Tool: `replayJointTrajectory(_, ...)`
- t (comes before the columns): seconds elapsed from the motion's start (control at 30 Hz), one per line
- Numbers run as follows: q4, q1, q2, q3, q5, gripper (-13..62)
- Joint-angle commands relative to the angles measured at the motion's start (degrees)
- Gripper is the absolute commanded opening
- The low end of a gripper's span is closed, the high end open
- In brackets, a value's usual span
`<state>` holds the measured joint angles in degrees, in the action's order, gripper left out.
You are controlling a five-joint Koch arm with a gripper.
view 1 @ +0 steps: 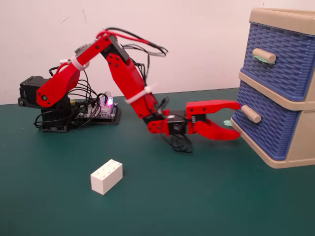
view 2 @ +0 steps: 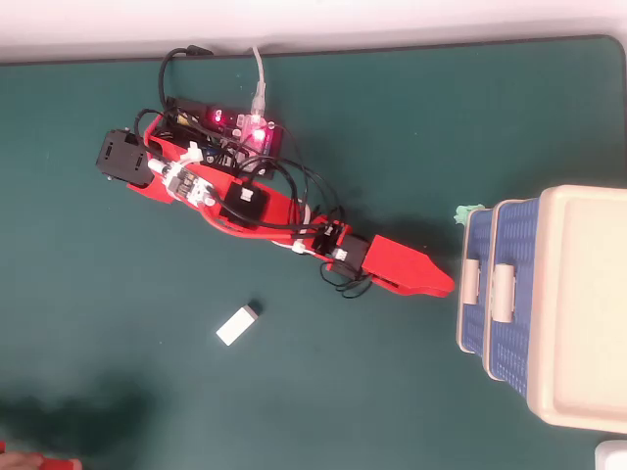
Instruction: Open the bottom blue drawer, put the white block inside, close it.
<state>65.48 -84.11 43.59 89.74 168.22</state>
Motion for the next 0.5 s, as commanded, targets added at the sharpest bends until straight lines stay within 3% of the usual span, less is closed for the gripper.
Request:
replayJointTrajectory(0.0, 2.2, -1.8, 0.6, -4.8, 1.9, 31.9)
replayJointTrajectory(0.13, -3.6, -3.1, 0.5, -8.3, 1.6, 28.5)
replayJointTrajectory(0.27, -4.7, -4.0, 0.4, -8.7, 1.4, 20.0)
replayJointTrajectory(0.4, -5.8, -4.0, -1.0, -9.8, 1.3, 19.2)
replayJointTrajectory(0.47, -6.2, -4.0, -2.6, -11.8, 0.9, 14.9)
